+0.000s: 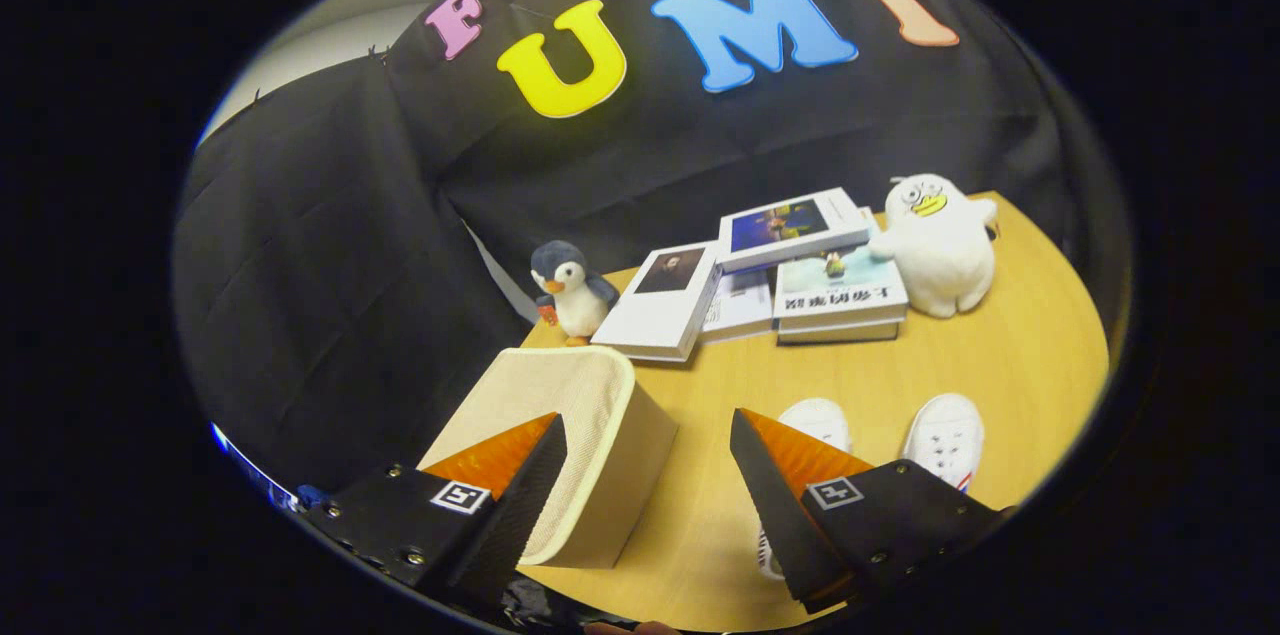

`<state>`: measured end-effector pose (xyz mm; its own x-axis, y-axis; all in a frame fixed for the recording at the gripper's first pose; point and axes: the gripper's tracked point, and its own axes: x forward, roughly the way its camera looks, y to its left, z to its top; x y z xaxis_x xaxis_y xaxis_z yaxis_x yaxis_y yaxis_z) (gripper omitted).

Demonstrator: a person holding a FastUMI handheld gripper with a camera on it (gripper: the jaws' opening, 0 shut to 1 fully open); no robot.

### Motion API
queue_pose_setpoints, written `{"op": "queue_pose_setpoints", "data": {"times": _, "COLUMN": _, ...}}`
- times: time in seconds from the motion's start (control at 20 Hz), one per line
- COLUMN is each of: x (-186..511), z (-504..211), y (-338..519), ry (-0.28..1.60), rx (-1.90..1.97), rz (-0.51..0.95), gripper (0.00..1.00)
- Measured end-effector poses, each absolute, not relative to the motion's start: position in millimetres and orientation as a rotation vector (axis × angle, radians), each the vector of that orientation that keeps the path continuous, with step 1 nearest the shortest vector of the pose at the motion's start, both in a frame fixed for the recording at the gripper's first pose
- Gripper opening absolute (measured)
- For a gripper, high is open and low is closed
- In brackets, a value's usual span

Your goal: Open the storage box then place both shoes into the box .Put the left shoe in first, then the right shoe, with the right side of both shoes facing outward in a uniform manner.

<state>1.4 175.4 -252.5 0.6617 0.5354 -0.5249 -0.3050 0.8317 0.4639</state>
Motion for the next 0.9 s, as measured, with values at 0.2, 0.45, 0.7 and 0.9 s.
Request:
{"op": "queue_pose_setpoints", "data": {"times": 0.2, "x": -9, "z": -279, "y": 208, "ry": 0.817, "rx": 0.482, "rz": 0.543, "gripper": 0.99}}
{"op": "queue_pose_setpoints", "data": {"times": 0.45, "x": -18, "z": -304, "y": 234, "ry": 0.926, "rx": 0.588, "rz": 0.590, "gripper": 0.99}}
{"op": "queue_pose_setpoints", "data": {"times": 0.7, "x": -33, "z": -312, "y": 257, "ry": 1.016, "rx": 0.707, "rz": 0.627, "gripper": 0.99}}
{"op": "queue_pose_setpoints", "data": {"times": 0.9, "x": -32, "z": -311, "y": 271, "ry": 1.053, "rx": 0.761, "rz": 0.641, "gripper": 0.83}}
